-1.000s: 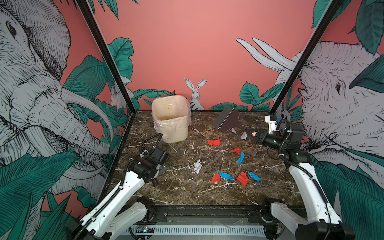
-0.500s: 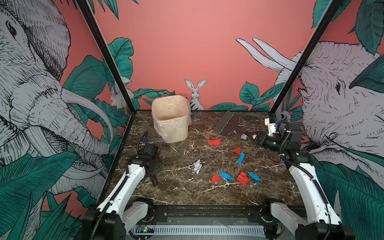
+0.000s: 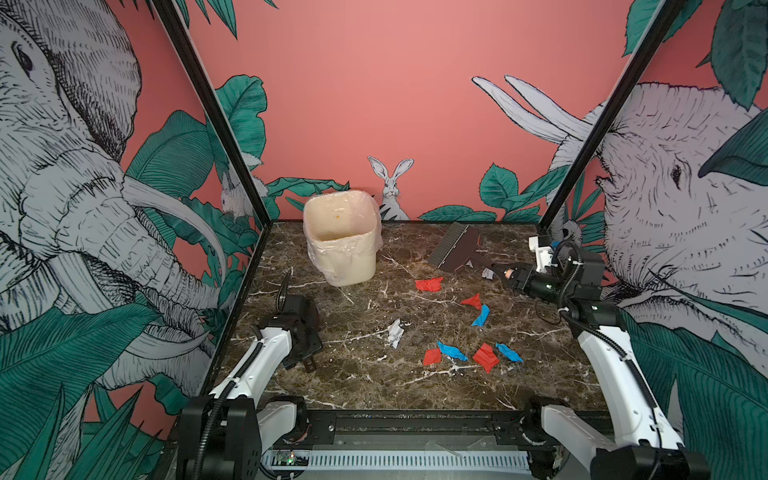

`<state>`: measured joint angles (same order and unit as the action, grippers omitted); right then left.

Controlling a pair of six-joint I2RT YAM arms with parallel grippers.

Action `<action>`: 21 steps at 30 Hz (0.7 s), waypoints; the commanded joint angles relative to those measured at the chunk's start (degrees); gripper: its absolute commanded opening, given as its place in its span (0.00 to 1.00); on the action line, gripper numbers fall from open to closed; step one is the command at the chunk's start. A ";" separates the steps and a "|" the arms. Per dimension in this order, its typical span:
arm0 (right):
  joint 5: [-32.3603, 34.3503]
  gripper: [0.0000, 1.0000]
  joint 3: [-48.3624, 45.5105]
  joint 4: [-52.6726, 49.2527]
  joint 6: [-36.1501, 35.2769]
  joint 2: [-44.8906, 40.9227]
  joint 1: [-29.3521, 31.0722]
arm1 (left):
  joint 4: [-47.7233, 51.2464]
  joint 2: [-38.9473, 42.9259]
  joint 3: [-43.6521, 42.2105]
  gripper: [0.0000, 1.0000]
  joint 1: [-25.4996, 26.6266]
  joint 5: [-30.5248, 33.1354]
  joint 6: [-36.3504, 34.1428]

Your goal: Sweep away the paper scraps from the table

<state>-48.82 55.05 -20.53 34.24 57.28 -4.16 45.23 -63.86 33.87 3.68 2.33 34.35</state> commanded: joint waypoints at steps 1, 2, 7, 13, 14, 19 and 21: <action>-1.31 0.00 2.61 3.04 -0.93 -1.27 -0.23 | -1.37 -0.56 -1.05 0.67 -1.41 -2.18 -1.80; -1.33 0.00 2.60 3.04 -0.93 -1.22 -0.21 | -1.33 -1.10 -0.93 0.67 -1.59 -2.52 -1.91; -1.37 0.00 3.05 2.70 -1.02 -1.16 -0.23 | -1.20 -3.79 -0.55 0.61 -1.66 -4.51 -2.39; -1.28 0.00 3.05 2.43 -1.26 -1.34 -0.23 | -0.45 -4.35 -0.18 0.57 -1.67 -5.01 -2.36; -1.28 0.00 3.01 2.40 -1.28 -1.35 -0.19 | -0.50 -4.52 -0.17 0.57 -1.57 -5.07 -2.33; -1.36 0.00 2.96 2.52 -1.46 -1.38 -0.23 | 0.16 -5.40 0.32 0.53 -1.64 -3.62 -2.53; -1.37 0.00 2.80 2.51 -1.46 -1.63 -0.23 | -0.12 -5.07 0.18 0.51 -1.62 -2.65 -2.54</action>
<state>-48.82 56.23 -21.37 34.02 57.25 -4.16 44.21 -69.34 33.69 2.42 -1.96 31.90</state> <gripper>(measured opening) 0.215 0.518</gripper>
